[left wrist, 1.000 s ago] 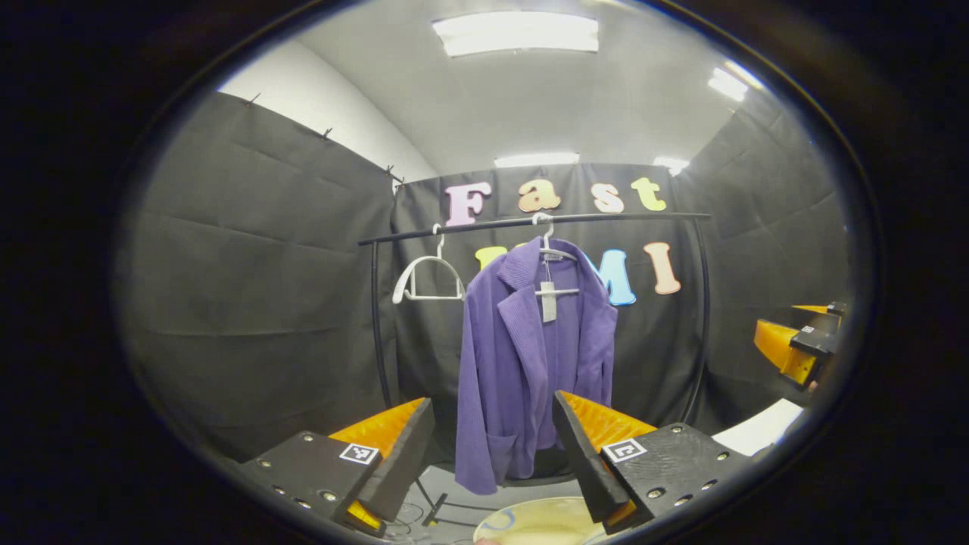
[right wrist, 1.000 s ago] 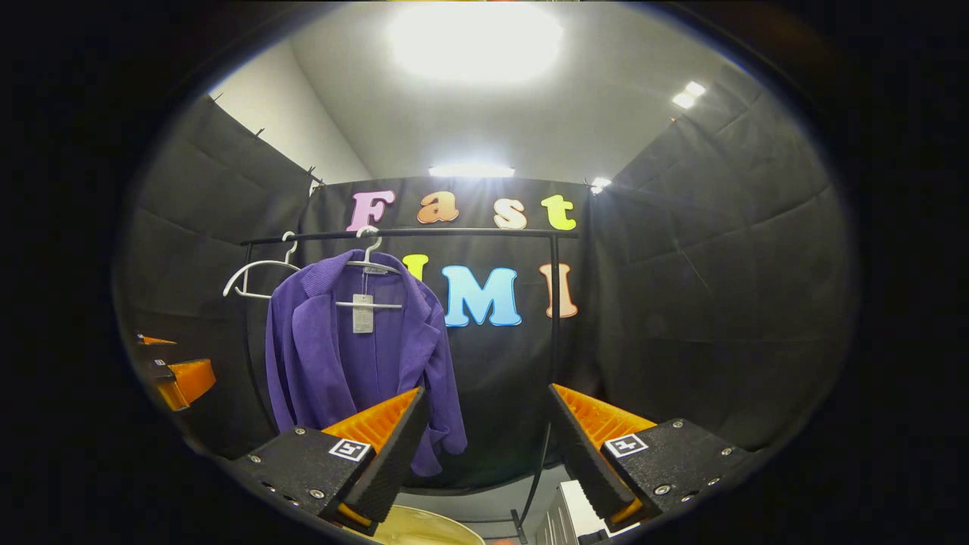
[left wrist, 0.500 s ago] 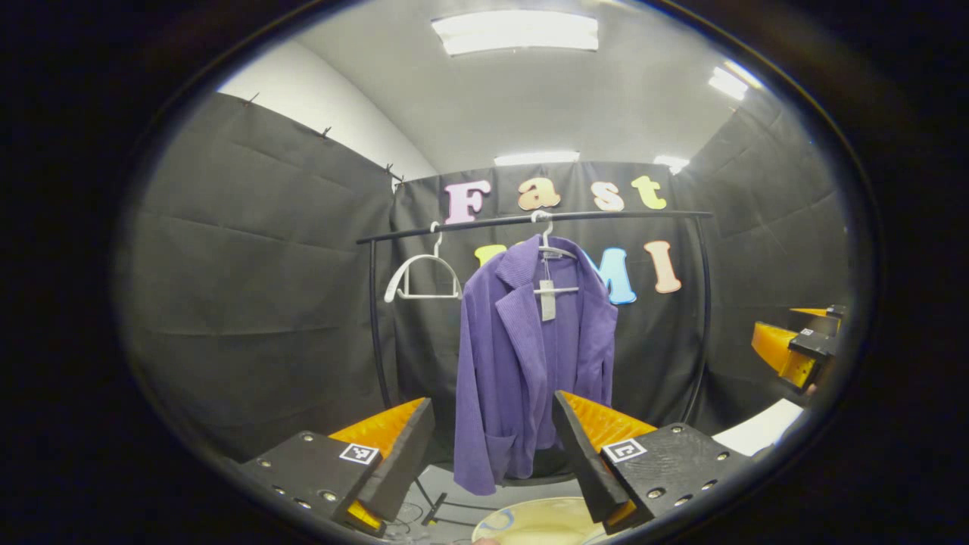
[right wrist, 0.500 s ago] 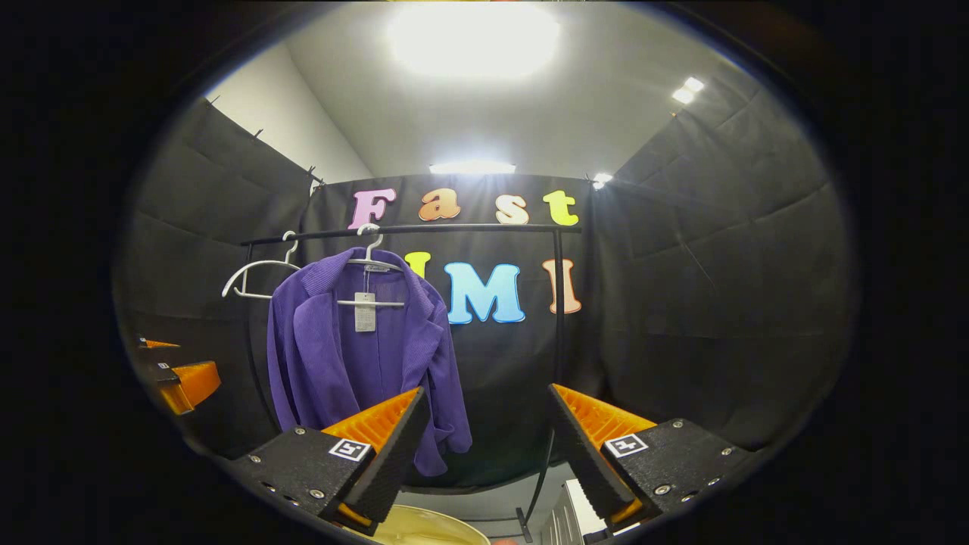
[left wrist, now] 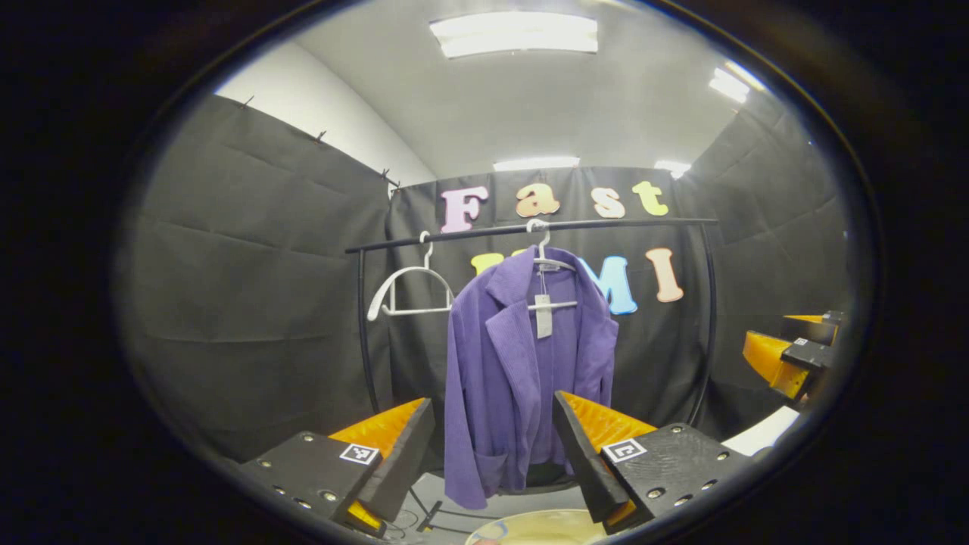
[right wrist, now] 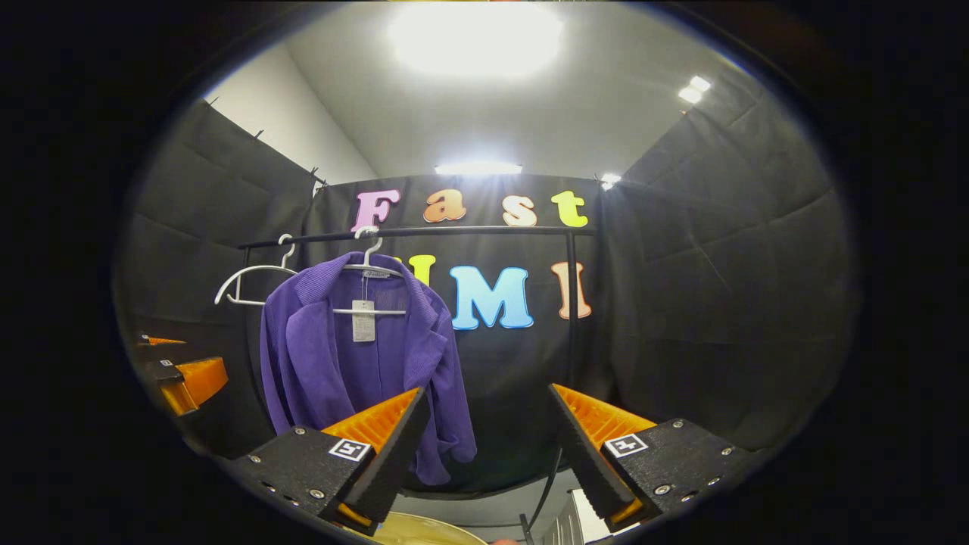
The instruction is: Grasp the clothes on the hanger with both hands and then place them into the laundry hamper below.
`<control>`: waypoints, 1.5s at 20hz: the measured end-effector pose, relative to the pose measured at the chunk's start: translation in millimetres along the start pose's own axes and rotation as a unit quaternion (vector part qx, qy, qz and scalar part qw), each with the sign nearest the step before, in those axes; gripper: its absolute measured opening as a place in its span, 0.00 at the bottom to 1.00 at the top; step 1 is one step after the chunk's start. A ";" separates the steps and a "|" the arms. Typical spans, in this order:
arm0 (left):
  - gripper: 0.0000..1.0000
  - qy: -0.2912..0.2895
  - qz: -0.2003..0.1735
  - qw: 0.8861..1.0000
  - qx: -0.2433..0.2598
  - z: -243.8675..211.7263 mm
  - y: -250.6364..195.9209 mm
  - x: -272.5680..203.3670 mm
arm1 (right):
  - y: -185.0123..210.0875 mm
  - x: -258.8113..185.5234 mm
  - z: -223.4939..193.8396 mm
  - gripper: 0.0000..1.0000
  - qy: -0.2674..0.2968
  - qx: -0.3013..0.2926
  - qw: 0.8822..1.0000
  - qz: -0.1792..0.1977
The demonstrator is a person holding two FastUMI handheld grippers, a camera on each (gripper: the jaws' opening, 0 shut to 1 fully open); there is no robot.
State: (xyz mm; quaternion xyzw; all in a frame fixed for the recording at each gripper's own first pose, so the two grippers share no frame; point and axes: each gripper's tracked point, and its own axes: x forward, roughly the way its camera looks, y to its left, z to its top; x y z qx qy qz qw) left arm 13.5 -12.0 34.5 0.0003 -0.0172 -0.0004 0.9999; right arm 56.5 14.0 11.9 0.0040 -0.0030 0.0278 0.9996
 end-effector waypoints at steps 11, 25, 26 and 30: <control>0.96 -0.014 0.026 1.000 -0.007 27.6 -22.0 137.1 | 20.8 108.3 27.8 0.96 -0.011 0.046 0.997 0.061; 0.91 -0.015 0.083 0.996 0.032 26.3 -48.7 260.3 | 72.7 233.7 23.2 0.95 0.006 0.070 0.986 0.149; 0.96 -0.010 0.089 0.995 0.038 21.5 -49.6 266.6 | 77.4 242.8 24.1 0.95 0.006 0.072 0.985 0.155; 0.91 0.006 0.109 0.993 0.046 4.6 -44.4 291.0 | 98.5 273.3 19.2 0.95 0.007 0.071 0.982 0.174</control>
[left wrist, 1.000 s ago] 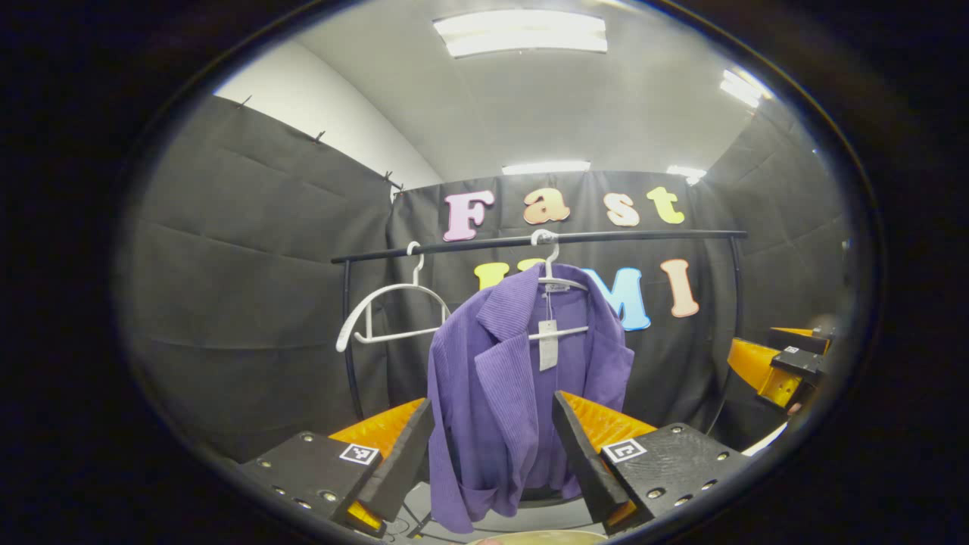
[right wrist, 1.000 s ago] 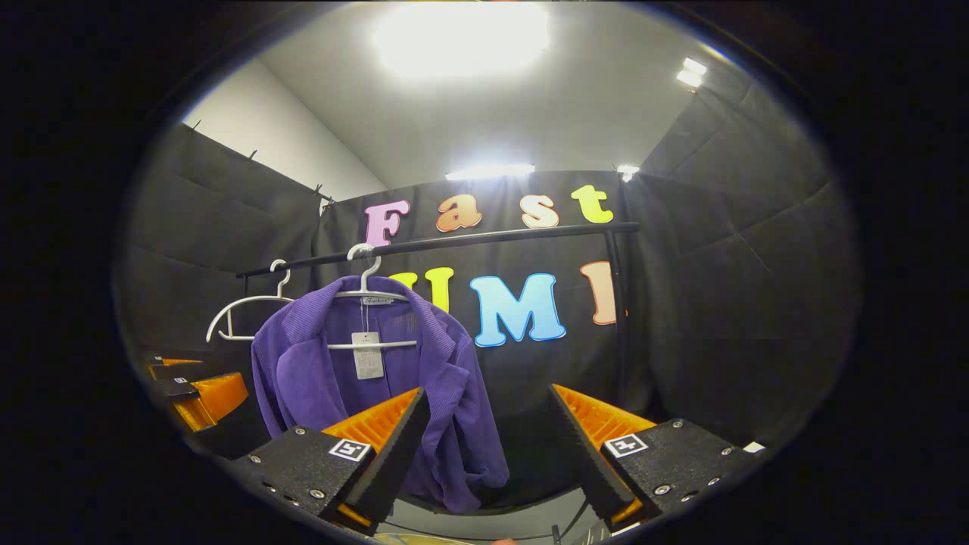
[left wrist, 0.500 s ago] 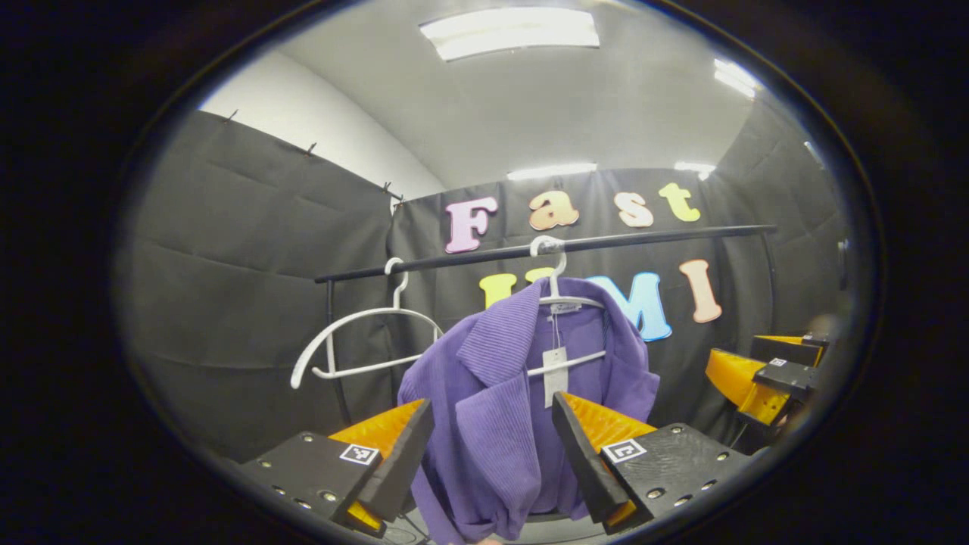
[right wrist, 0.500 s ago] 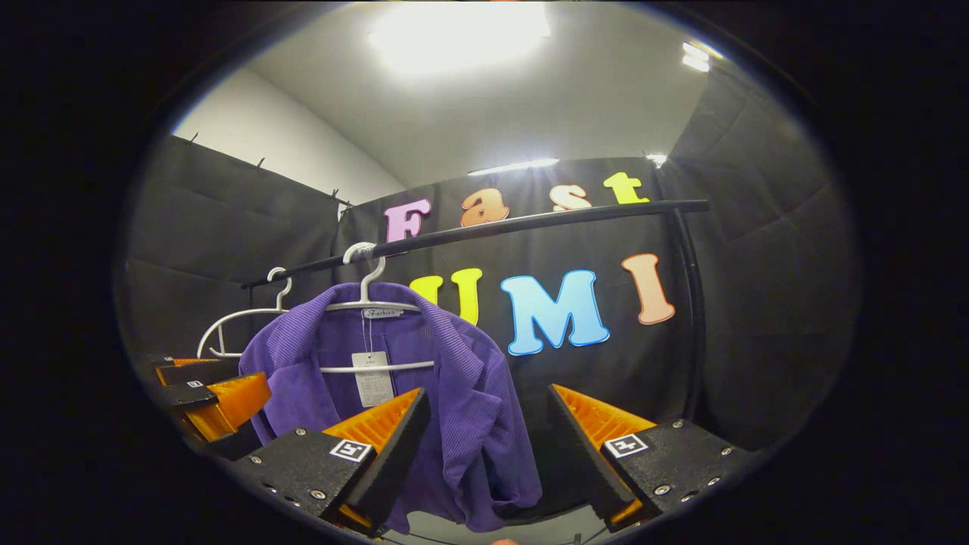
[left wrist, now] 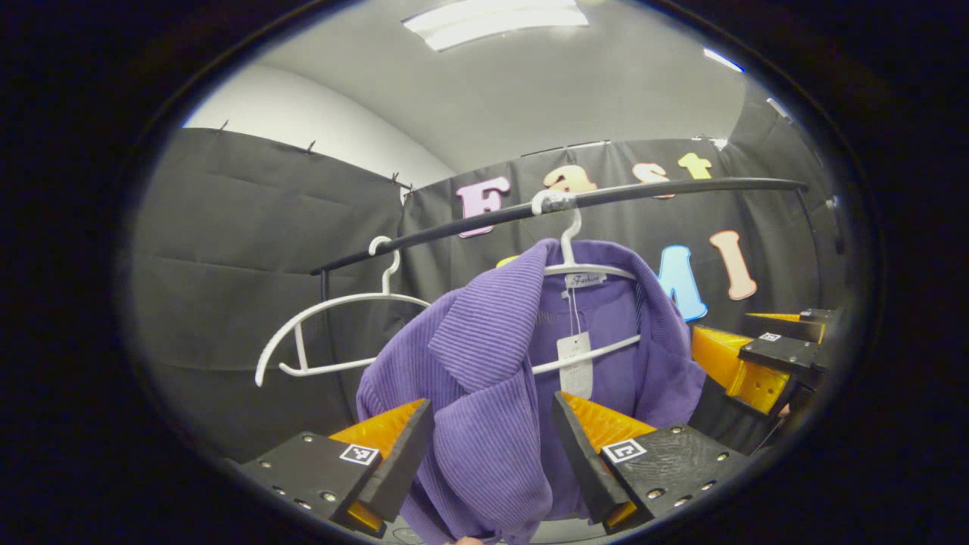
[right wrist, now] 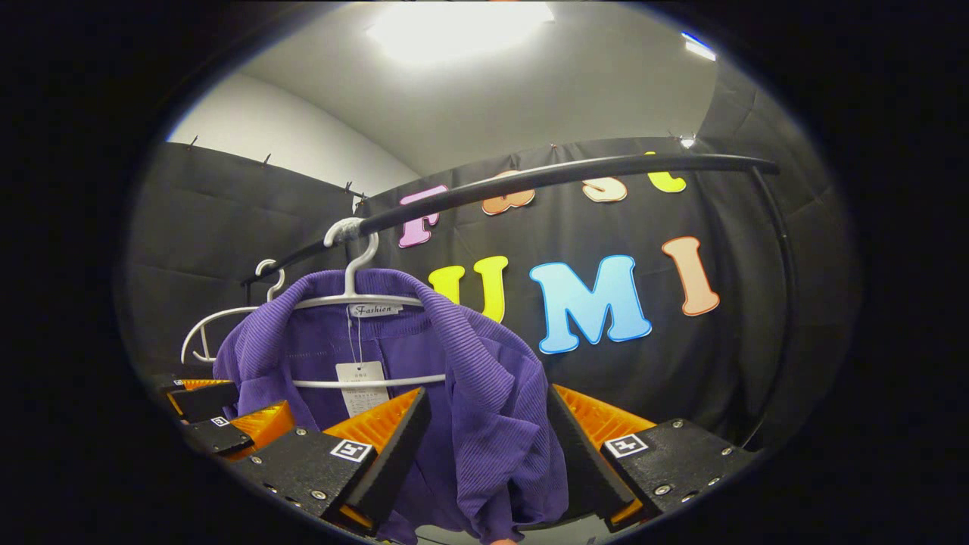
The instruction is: Grasp the clothes on the hanger with both hands and then place them into the laundry hamper below.
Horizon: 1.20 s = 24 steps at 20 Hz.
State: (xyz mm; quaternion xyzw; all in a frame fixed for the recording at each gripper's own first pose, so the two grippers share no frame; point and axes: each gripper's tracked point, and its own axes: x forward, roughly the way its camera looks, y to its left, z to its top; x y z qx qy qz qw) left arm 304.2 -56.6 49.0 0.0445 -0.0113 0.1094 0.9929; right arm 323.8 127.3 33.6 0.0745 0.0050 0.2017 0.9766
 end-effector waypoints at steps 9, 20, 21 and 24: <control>0.91 -0.002 0.045 0.999 0.005 -9.5 4.4 22.5 | -1.1 50.8 -33.1 0.92 0.020 0.007 1.000 0.000; 0.61 0.008 0.029 1.000 -0.007 -19.1 -2.6 33.8 | 3.5 70.8 -30.3 0.07 0.014 0.022 0.999 0.039; 0.49 0.009 0.025 1.000 -0.011 -17.6 1.0 26.3 | -2.9 69.6 -24.8 0.07 -0.001 0.018 0.999 0.031; 0.07 -0.001 0.029 0.999 -0.014 -16.5 17.8 32.6 | -25.4 65.9 -0.6 0.06 -0.056 0.017 0.998 -0.005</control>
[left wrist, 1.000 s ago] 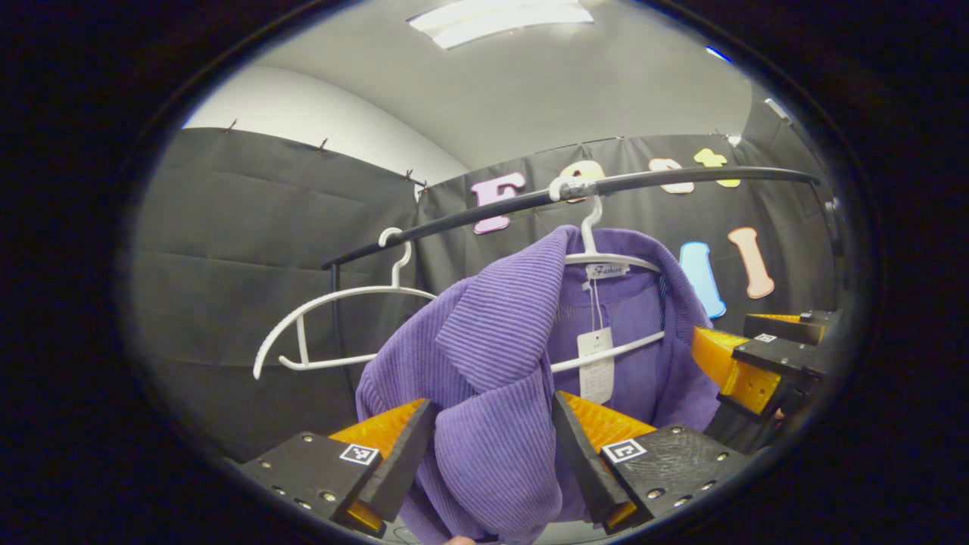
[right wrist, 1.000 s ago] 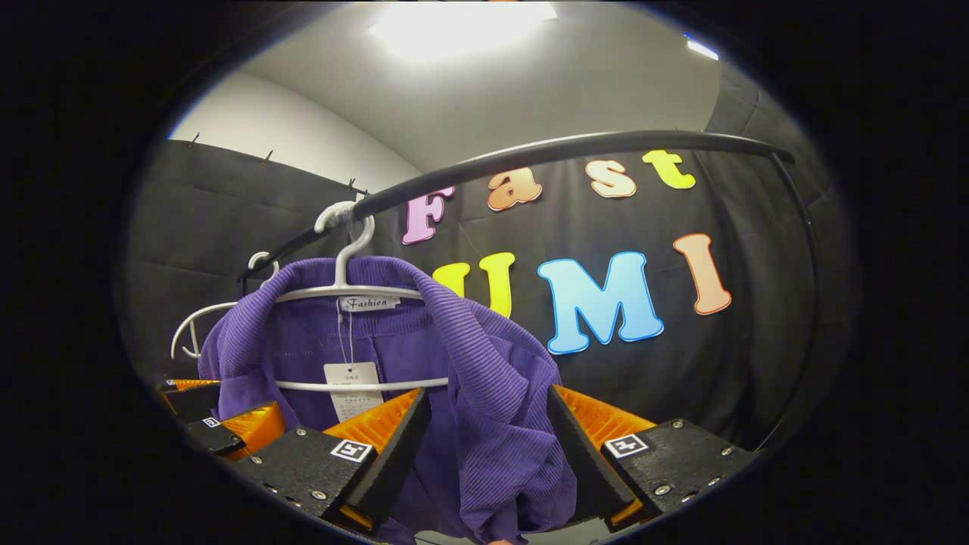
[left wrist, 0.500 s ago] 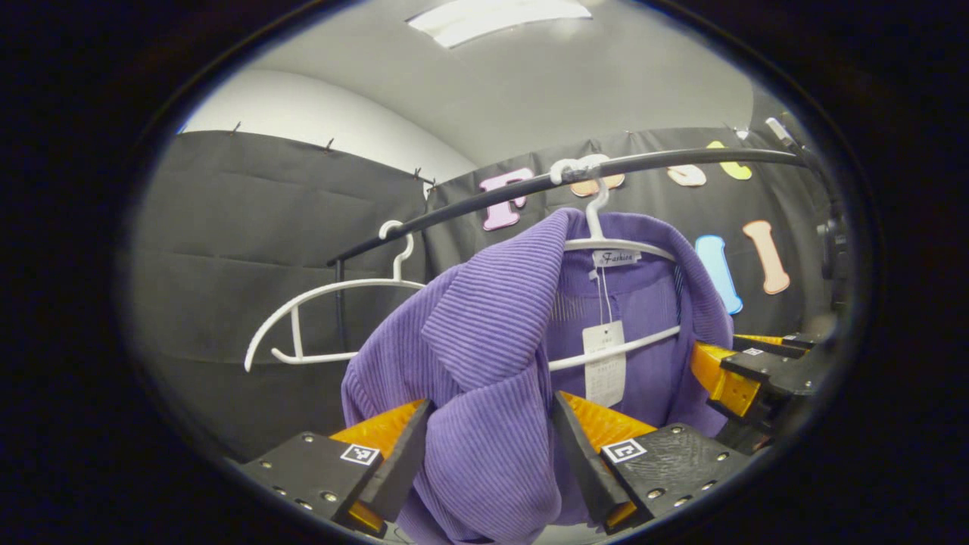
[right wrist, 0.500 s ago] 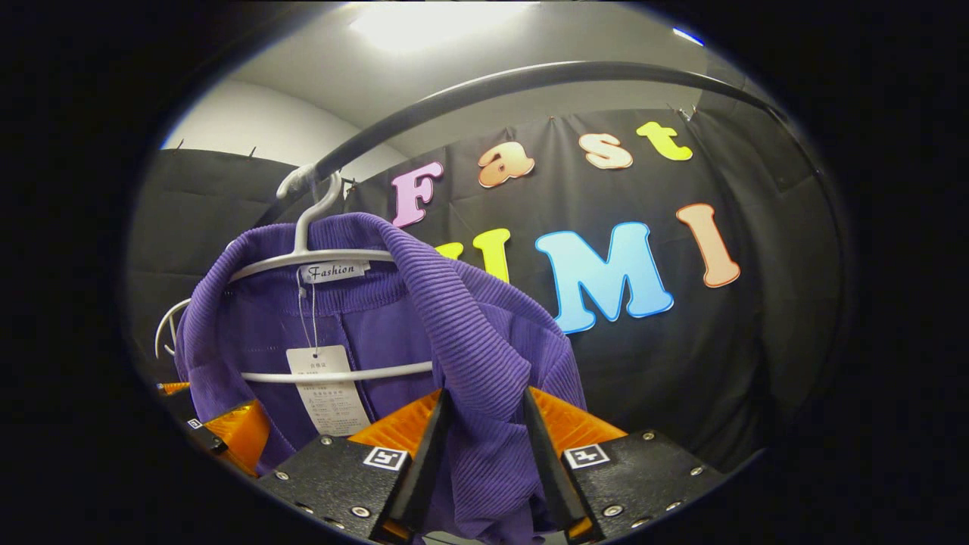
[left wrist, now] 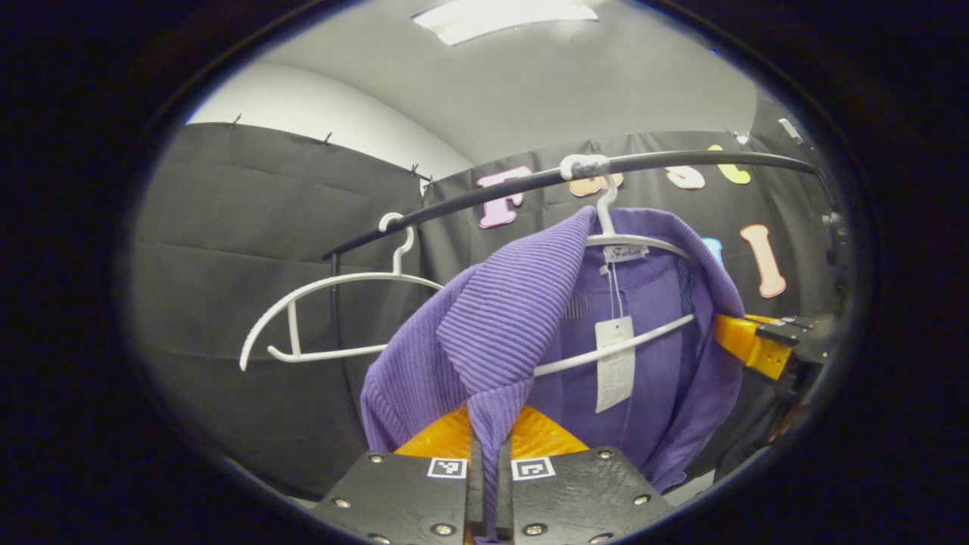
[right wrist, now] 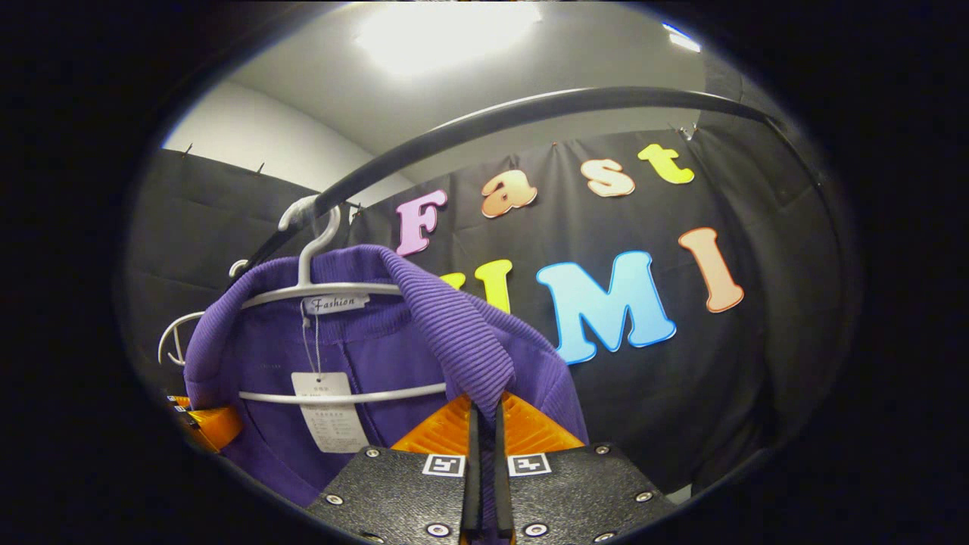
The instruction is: Grasp the clothes on the hanger with both hands and then place them into the laundry hamper below.
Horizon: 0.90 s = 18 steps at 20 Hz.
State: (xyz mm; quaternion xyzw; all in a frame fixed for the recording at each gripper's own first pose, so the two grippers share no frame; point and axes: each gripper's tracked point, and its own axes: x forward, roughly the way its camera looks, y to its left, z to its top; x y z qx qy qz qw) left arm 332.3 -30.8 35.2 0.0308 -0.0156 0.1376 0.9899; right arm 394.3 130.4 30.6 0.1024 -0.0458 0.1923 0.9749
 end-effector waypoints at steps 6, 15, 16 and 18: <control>0.01 -0.024 -0.009 1.000 -0.015 31.7 22.8 -15.8 | -35.6 18.4 44.1 0.06 -0.063 -0.029 0.997 -0.035; 0.06 -0.073 -0.009 0.996 -0.053 94.4 67.4 -24.7 | -46.8 51.5 63.1 0.06 -0.100 -0.067 0.992 -0.031; 0.05 -0.076 -0.010 0.996 -0.052 99.6 71.6 -24.5 | -47.7 54.2 59.1 0.06 -0.094 -0.064 0.993 -0.027; 0.06 -0.078 -0.017 0.996 -0.043 111.6 74.7 -20.5 | -49.9 60.3 50.7 0.05 -0.085 -0.063 0.994 -0.020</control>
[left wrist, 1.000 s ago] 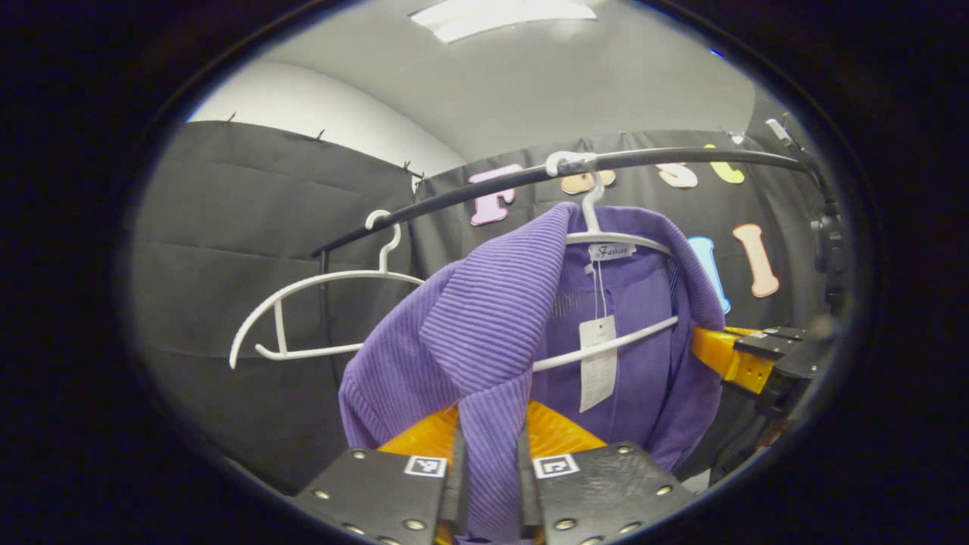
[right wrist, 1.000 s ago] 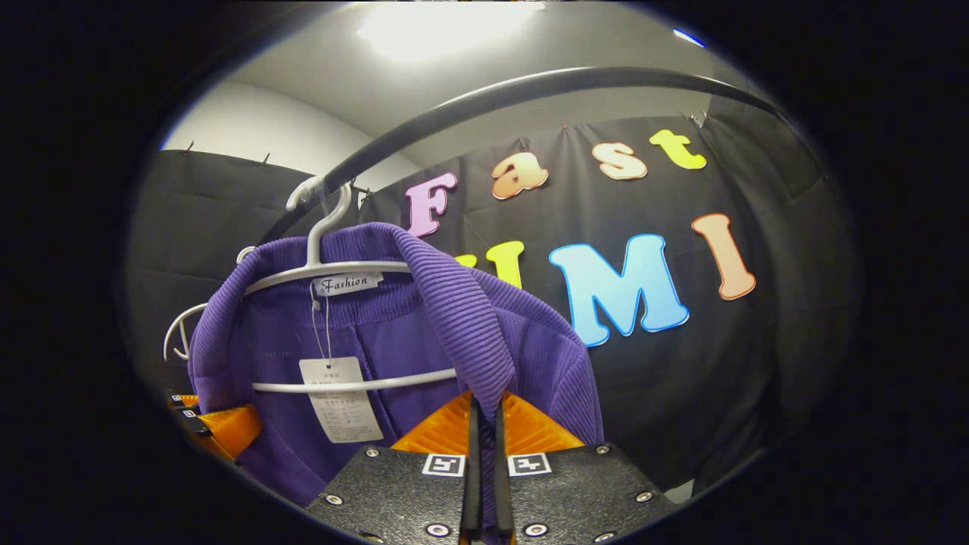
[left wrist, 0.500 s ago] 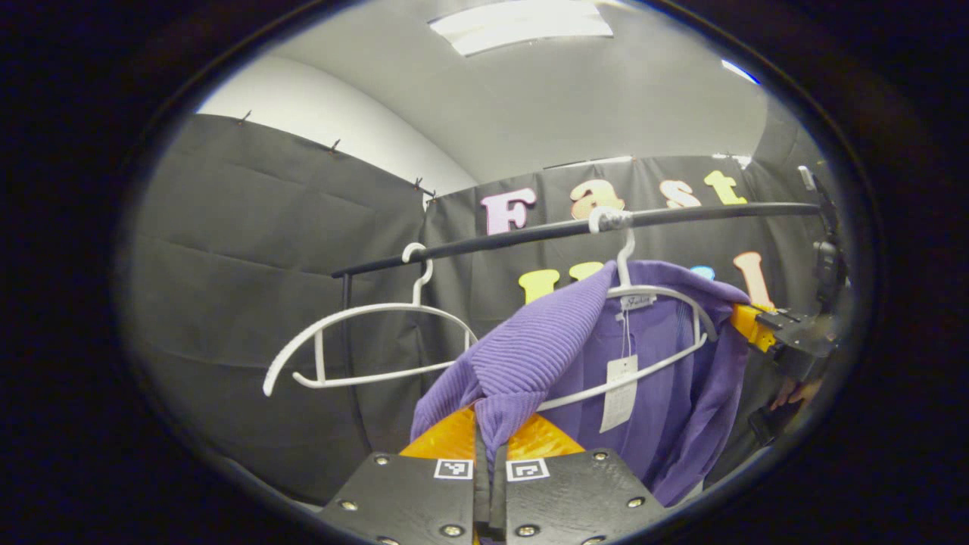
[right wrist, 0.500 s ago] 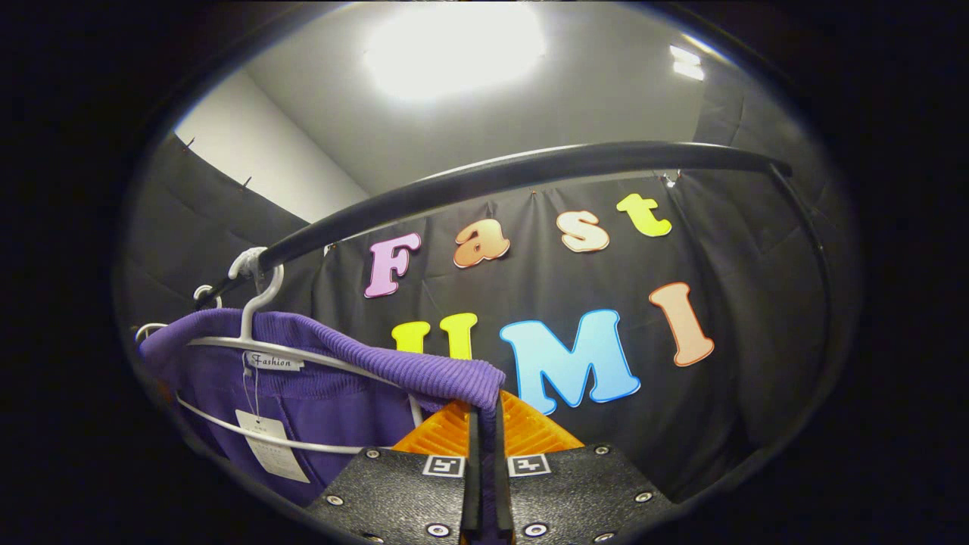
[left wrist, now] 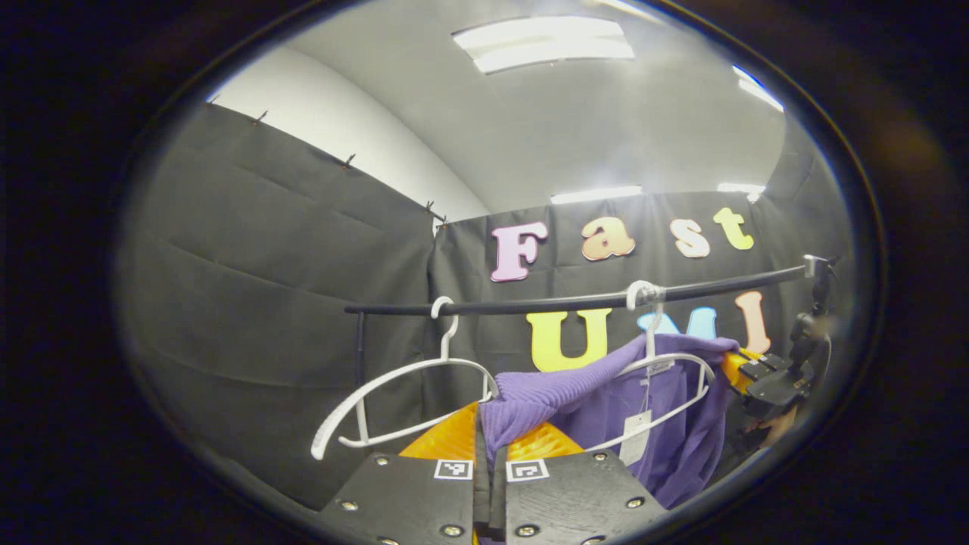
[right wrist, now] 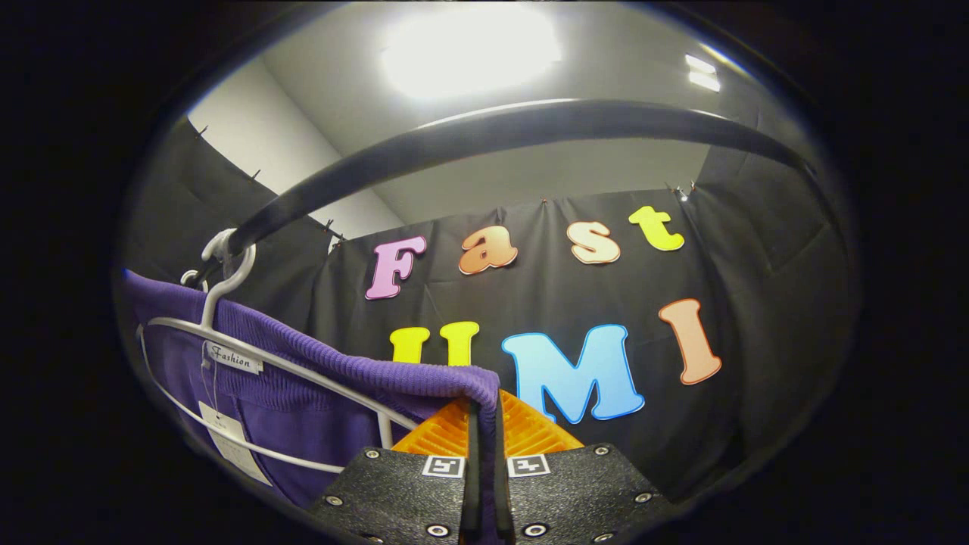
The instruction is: Grasp the clothes on the hanger with both hands and then place them into the laundry hamper below.
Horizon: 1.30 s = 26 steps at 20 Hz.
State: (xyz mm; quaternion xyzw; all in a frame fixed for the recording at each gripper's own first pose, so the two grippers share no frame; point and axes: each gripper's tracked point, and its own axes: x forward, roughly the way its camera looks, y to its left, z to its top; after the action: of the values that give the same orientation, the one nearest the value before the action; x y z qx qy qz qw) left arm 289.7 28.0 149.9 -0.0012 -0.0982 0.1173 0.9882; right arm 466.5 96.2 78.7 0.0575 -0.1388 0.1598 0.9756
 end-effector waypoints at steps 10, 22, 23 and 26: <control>0.05 0.025 -0.043 0.999 0.021 14.3 -3.3 1.7 | 14.2 12.0 -48.9 0.06 0.062 0.029 0.996 0.064; 0.01 0.012 -0.052 0.998 0.034 25.8 -10.1 -2.0 | 33.3 0.0 -89.4 0.10 0.092 0.091 0.985 0.118; 0.01 0.013 -0.057 0.998 0.034 27.7 -12.2 -3.2 | 34.2 4.6 -89.7 0.10 0.098 0.132 0.978 0.129; 0.01 0.019 -0.070 0.997 0.031 30.9 -15.6 -3.0 | 36.5 16.2 -89.6 0.10 0.113 0.255 0.946 0.167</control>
State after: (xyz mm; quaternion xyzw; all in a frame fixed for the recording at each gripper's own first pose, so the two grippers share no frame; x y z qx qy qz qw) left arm 284.4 11.5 180.0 0.0342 -0.0756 0.0512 0.9952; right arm 491.9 149.5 0.3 0.2619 0.0106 0.3556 0.8971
